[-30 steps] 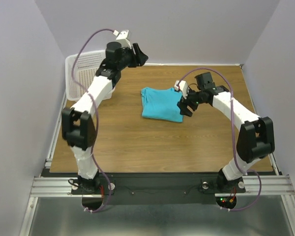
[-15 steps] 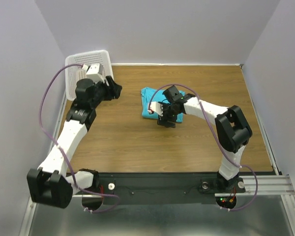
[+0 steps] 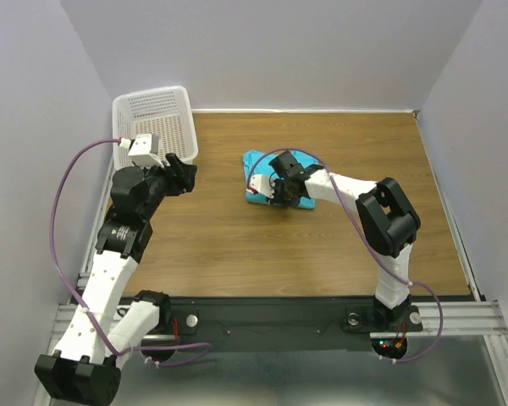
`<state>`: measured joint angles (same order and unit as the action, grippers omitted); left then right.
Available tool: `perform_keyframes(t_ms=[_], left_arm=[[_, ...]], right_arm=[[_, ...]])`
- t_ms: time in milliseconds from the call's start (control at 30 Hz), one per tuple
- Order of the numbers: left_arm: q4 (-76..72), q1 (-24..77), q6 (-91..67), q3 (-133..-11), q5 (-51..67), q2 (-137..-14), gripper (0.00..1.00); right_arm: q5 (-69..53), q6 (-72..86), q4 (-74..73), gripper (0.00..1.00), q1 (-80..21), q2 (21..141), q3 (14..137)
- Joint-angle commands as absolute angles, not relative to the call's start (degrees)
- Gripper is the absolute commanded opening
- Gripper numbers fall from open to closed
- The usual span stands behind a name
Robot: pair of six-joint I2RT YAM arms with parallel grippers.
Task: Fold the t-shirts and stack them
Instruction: Neatly place the folded tshirt to the corner
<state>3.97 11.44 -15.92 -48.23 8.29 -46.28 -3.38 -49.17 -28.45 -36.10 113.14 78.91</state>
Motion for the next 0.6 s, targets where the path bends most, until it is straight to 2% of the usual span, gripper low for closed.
perform_keyframes(t_ms=[0, 133, 367, 567], left_arm=[[3.87, 11.07, -16.7, -47.46, 8.7, -44.74, 0.69], [4.13, 11.08, -17.05, -46.76, 9.4, -44.21, 0.69], [3.69, 11.16, -17.49, -45.0, 10.28, -43.94, 0.69], [2.11, 11.16, -18.1, -44.12, 11.16, -45.26, 0.69]], right_arm=[[3.68, -49.57, -26.28, 0.14, -36.3, 113.29, 77.61], [5.36, -50.97, -24.87, 0.01, -34.64, 110.57, 74.19], [5.89, -56.5, -24.08, 0.01, -23.22, 106.53, 70.32], [4.13, -63.71, -22.41, 0.01, -8.91, 106.43, 69.87]])
